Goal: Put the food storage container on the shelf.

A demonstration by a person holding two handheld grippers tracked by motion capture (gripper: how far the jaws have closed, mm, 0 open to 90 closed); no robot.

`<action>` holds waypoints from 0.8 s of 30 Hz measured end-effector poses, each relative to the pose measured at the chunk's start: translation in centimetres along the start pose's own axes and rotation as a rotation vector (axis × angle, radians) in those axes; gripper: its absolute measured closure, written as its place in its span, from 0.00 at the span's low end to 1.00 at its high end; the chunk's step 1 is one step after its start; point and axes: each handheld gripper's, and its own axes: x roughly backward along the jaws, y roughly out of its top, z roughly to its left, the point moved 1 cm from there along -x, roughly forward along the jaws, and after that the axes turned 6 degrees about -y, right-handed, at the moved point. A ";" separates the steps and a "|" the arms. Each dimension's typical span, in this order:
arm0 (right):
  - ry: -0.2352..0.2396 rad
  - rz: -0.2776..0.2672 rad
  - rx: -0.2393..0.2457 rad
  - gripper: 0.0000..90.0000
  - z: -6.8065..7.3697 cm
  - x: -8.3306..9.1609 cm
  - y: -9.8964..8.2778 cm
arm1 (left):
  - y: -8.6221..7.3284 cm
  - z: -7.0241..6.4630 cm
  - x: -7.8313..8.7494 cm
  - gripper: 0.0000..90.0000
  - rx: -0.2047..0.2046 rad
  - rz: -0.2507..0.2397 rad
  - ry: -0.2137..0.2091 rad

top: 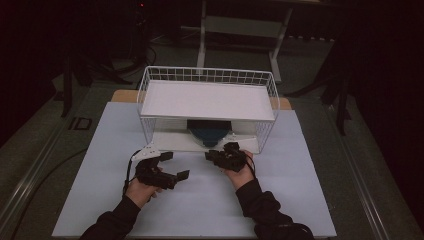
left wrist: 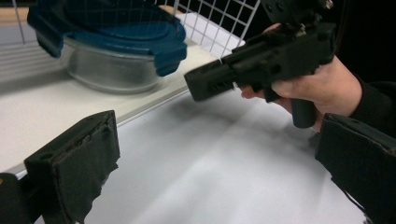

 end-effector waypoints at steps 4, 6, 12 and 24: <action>0.047 -0.026 0.022 0.53 0.4 1.9 -1.1 | 0.1 -0.6 0.4 0.00 -0.010 -0.016 -0.013; 0.068 -0.047 0.015 0.39 0.5 2.7 -1.7 | 0.0 -0.8 0.5 0.00 -0.012 -0.017 -0.015; 0.101 -0.066 0.056 0.21 0.9 4.8 -4.0 | -0.2 -1.5 0.8 0.00 -0.048 -0.012 -0.029; 0.045 -0.084 0.045 0.20 -0.7 7.3 -6.1 | -0.6 -1.8 0.5 0.00 -0.070 -0.001 -0.042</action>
